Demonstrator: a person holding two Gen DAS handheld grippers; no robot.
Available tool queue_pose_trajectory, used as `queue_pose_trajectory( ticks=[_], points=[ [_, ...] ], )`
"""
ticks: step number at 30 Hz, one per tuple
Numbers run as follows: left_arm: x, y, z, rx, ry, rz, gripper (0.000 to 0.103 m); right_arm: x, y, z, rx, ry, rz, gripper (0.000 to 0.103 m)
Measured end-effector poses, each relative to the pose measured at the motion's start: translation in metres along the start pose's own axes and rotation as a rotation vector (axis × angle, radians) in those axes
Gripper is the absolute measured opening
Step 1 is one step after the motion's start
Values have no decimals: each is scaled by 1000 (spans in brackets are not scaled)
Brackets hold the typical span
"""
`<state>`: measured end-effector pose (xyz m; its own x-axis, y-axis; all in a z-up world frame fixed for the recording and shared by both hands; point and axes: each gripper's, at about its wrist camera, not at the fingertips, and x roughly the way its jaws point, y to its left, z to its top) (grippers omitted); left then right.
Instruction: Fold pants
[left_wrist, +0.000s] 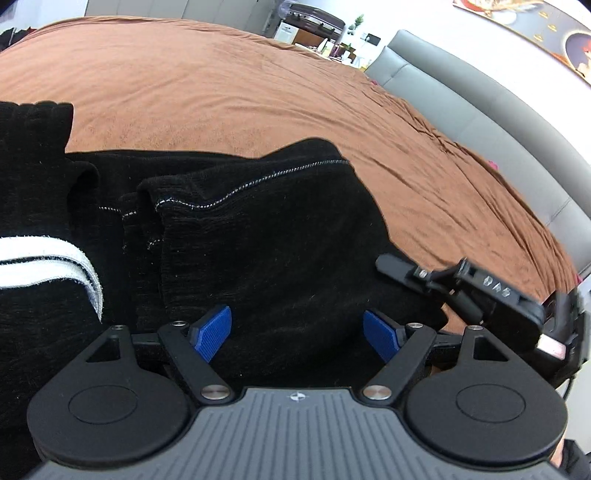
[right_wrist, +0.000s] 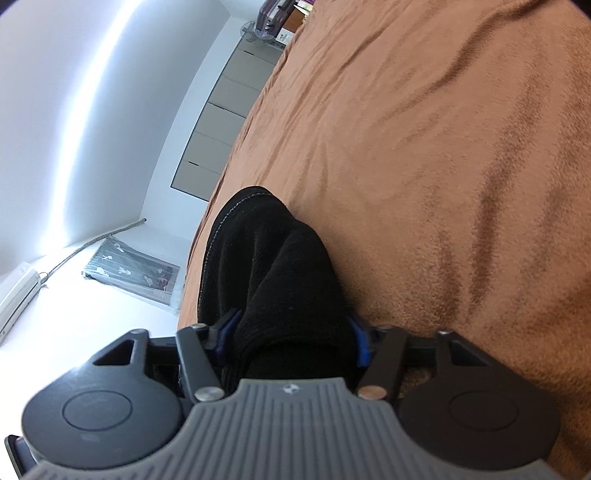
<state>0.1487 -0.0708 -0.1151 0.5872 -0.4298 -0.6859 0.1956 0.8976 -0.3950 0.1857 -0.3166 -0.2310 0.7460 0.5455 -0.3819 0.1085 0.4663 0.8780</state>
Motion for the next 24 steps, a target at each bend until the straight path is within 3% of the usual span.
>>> queue_pose_trajectory(
  ticks=[5, 8, 12, 14, 19, 22, 24],
  points=[
    [-60, 7, -3, -66, -156, -21, 90, -11, -4, 1, 52, -22, 34, 32],
    [-107, 22, -13, -34, -258, 132, 95, -19, 1, -1, 69, -38, 57, 30],
    [-149, 54, -26, 19, -276, 436, 95, -25, 14, -2, 68, -55, 70, 29],
    [-165, 74, -35, -22, -284, 509, 95, -28, 21, -3, 66, -61, 71, 29],
    [-189, 121, -56, -213, -292, 524, 95, -35, 35, -5, 64, -70, 63, 28],
    [-179, 146, -65, -305, -197, 439, 94, -37, 39, -7, 89, -74, 49, 28],
    [-173, 153, -71, -320, -202, 427, 94, -39, 43, -8, 108, -77, 37, 27]
  ],
)
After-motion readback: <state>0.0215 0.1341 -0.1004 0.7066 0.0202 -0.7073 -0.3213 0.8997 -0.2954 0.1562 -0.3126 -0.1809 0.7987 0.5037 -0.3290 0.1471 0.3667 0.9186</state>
